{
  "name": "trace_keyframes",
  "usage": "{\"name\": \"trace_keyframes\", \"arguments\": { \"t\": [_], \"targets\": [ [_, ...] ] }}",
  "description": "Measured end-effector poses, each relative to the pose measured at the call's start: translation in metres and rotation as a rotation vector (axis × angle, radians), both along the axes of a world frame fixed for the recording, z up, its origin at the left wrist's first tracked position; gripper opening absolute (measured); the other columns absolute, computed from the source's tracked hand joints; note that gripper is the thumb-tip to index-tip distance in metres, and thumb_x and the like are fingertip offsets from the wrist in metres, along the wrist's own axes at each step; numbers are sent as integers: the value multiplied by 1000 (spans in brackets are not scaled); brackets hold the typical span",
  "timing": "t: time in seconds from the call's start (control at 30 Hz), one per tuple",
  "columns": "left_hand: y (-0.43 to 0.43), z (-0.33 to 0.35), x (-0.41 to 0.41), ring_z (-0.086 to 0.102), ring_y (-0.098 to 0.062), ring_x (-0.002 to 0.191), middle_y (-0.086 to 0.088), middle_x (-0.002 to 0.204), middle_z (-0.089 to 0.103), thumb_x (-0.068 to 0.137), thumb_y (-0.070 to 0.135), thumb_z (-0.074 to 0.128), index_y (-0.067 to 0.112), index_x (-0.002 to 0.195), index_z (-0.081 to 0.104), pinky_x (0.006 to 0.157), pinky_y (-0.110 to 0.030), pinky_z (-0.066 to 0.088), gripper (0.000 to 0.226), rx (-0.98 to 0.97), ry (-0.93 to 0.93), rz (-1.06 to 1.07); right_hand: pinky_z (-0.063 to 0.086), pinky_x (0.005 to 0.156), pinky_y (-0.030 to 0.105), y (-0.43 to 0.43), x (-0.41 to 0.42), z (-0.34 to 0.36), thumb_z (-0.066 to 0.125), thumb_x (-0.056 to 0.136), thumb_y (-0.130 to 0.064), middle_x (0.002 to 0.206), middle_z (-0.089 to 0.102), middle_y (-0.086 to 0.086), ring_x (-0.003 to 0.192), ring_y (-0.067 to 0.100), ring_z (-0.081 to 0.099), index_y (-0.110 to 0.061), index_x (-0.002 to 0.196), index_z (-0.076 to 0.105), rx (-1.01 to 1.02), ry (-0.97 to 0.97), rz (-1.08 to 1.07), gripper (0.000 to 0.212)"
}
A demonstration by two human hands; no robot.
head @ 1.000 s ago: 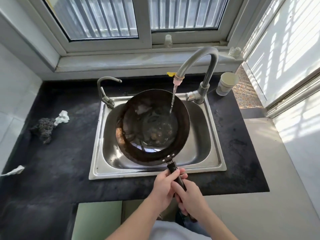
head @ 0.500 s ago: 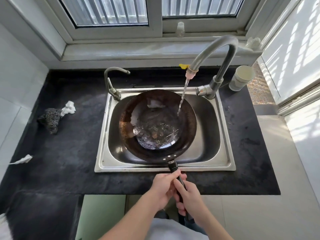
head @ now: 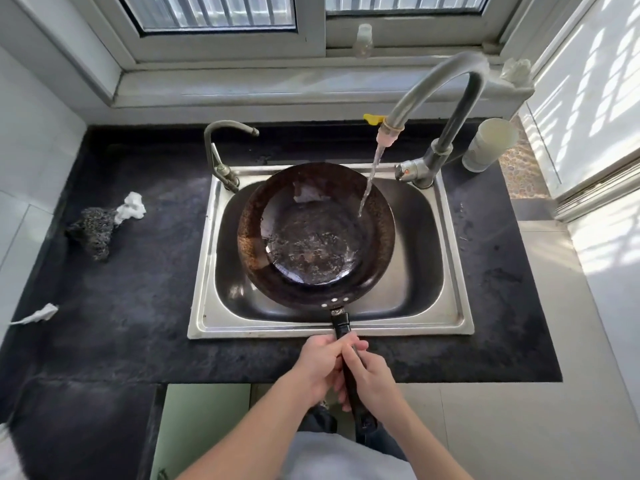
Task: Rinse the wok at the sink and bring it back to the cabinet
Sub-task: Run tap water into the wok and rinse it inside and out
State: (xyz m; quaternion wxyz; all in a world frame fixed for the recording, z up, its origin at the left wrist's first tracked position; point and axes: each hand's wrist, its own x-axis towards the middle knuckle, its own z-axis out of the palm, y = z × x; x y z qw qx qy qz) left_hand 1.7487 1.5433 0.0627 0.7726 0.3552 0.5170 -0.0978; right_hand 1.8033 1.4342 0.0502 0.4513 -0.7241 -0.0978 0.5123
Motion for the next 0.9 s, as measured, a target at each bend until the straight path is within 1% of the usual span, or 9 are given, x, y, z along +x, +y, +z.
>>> {"name": "trace_keyframes", "arguments": {
  "t": [0.07,0.13,0.2,0.27,0.33,0.43,0.6,0.83,0.9],
  "targets": [
    [-4,1,2,68,-25,71,-16,96,76,95,21,62,0,97,71,52,-30,52,23,5,-15,62,62,62,45,-6,13,3,54,97,-50,68,75,7,61,26,72,-16,78,72,-120,-88,110,43],
    [-8,0,2,72,-26,83,-17,97,75,95,18,61,0,98,70,68,-32,56,21,7,-36,101,63,62,36,-13,34,9,61,90,-55,69,75,0,60,12,71,-21,83,72,-226,-189,185,36],
    [-10,0,3,73,-27,87,-17,96,76,95,18,61,-1,100,70,73,-34,58,21,21,-28,109,61,66,33,-16,62,17,64,88,-55,71,74,-4,64,8,70,-23,88,70,-282,-358,213,33],
    [-12,0,3,74,-28,92,-18,97,76,95,16,61,-3,104,68,77,-36,60,23,24,-17,133,57,78,32,-13,95,30,63,91,-47,88,73,-7,82,12,68,-21,100,67,-309,-567,214,28],
    [-14,2,5,75,-28,89,-20,98,75,95,14,61,-7,106,66,73,-35,61,24,15,-17,174,51,82,26,0,130,44,63,95,-36,104,69,-2,91,14,64,-19,114,62,-260,-725,193,26],
    [-18,3,6,73,-25,78,-17,87,74,95,12,62,-9,106,65,67,-33,60,24,15,-3,217,47,83,27,31,178,66,63,96,-28,112,66,2,93,16,63,-16,121,60,-150,-890,124,28],
    [-27,2,11,65,-22,72,-12,76,68,93,11,63,-9,100,67,72,-38,59,22,11,23,332,44,79,31,88,235,83,62,95,-36,96,69,2,85,19,59,-13,117,62,-98,-974,77,32],
    [-36,4,22,58,-20,63,-12,75,64,93,7,62,-6,92,67,68,-36,54,14,21,34,495,41,74,32,129,265,74,63,92,-46,96,70,3,80,25,59,-16,104,63,-90,-1039,84,32],
    [-38,4,23,58,-19,62,-12,75,64,93,7,62,-6,90,67,65,-35,53,14,33,42,509,44,75,35,132,270,70,63,92,-45,96,72,5,88,30,65,-17,102,64,-95,-1048,88,30]
  ]
}}
